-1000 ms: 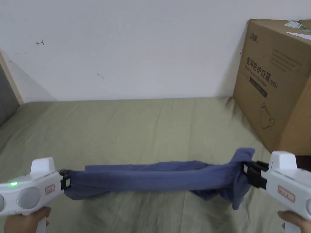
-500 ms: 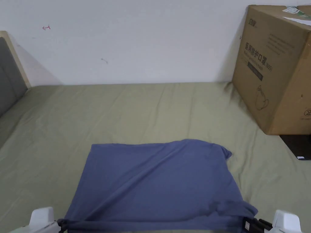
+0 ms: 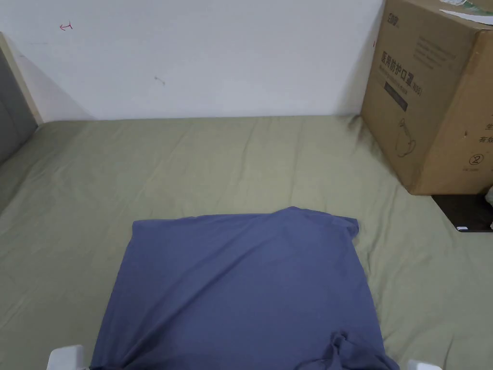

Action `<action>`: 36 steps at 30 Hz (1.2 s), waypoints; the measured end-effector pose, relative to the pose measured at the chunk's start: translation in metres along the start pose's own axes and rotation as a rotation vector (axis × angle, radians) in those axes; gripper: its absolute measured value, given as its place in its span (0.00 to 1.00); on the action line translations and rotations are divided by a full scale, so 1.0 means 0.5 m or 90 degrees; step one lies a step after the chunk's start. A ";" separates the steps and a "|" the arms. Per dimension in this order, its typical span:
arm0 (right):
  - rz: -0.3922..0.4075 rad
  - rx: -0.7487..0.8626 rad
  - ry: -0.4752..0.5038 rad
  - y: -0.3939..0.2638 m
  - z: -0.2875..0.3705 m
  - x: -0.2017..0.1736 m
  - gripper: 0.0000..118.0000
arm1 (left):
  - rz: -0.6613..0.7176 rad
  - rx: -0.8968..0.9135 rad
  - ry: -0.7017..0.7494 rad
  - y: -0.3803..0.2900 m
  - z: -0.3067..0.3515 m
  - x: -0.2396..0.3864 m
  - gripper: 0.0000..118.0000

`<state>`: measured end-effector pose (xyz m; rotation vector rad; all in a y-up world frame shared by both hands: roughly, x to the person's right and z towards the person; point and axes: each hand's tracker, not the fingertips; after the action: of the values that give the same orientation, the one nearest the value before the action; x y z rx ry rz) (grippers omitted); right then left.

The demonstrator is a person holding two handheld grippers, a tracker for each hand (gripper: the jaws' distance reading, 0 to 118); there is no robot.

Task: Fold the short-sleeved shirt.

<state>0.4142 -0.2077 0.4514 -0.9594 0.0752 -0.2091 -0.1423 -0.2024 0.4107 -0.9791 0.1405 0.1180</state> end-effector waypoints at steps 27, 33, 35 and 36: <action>0.136 0.470 -0.107 0.256 0.300 -0.247 0.00 | -0.013 0.461 -0.061 0.223 0.329 0.160 0.00; 0.152 0.464 -0.097 0.250 0.295 -0.243 0.00 | -0.039 0.389 -0.061 0.212 0.306 0.156 0.00; 0.146 0.455 -0.092 0.250 0.290 -0.235 0.00 | -0.039 0.319 -0.055 0.203 0.283 0.143 0.00; 0.144 0.450 -0.089 0.248 0.287 -0.231 0.00 | -0.047 0.289 -0.057 0.192 0.257 0.130 0.00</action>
<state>0.3413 0.0009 0.4290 -0.2545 -0.0209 0.0459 -0.0853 -0.0400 0.3920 -0.5236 0.0447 0.0578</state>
